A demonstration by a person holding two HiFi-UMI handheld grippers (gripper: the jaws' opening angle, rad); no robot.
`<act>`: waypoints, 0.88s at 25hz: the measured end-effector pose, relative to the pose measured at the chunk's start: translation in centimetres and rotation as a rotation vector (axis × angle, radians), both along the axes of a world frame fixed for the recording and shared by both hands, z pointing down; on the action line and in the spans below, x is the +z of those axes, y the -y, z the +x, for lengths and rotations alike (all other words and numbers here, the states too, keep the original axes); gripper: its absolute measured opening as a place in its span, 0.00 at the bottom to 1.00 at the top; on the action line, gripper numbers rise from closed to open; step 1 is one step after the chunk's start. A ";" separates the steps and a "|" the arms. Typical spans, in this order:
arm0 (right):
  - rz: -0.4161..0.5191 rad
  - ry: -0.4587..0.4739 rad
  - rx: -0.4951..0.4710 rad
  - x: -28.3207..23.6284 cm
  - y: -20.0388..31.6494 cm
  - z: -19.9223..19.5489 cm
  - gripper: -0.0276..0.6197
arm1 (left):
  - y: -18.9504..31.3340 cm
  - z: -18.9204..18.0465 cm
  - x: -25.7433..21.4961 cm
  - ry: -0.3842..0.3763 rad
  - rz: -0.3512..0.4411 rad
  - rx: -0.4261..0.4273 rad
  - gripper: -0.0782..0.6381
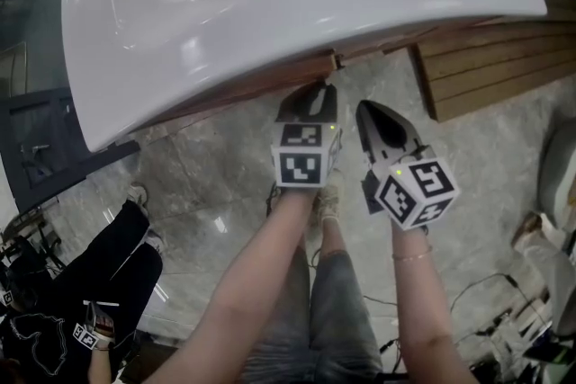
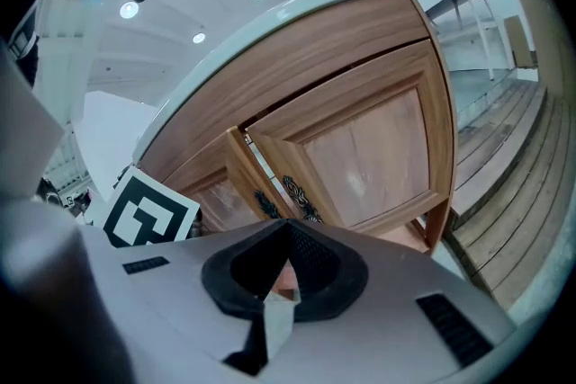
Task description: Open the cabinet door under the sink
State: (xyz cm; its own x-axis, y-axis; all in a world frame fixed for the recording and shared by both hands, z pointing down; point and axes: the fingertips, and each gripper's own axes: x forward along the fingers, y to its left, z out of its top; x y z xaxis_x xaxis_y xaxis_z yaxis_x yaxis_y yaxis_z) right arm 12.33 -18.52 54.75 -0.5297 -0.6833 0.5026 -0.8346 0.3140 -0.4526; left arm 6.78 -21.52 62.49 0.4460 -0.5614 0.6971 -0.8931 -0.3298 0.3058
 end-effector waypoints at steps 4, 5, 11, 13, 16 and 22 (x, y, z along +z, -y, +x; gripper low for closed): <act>0.013 -0.031 -0.084 0.0 0.2 -0.7 0.03 | -1.2 0.0 -0.1 0.002 -0.002 0.006 0.22; 0.022 -0.041 -0.121 0.0 0.3 -1.1 0.03 | -1.3 0.1 -0.1 0.003 -0.001 0.010 0.22; 0.078 -0.056 -0.304 -0.5 1.9 -4.1 0.29 | -1.4 0.2 -0.1 0.006 0.001 0.026 0.22; 0.098 -0.057 -0.342 -0.6 2.6 -4.6 0.28 | -1.4 0.2 -0.1 0.005 0.004 0.021 0.22; 0.143 -0.081 -0.434 -0.7 3.4 -5.2 0.28 | -1.3 0.2 -0.1 0.006 0.007 0.022 0.22; 0.214 -0.106 -0.609 -1.1 4.0 -6.4 0.28 | -1.3 0.2 0.0 0.004 0.020 0.032 0.22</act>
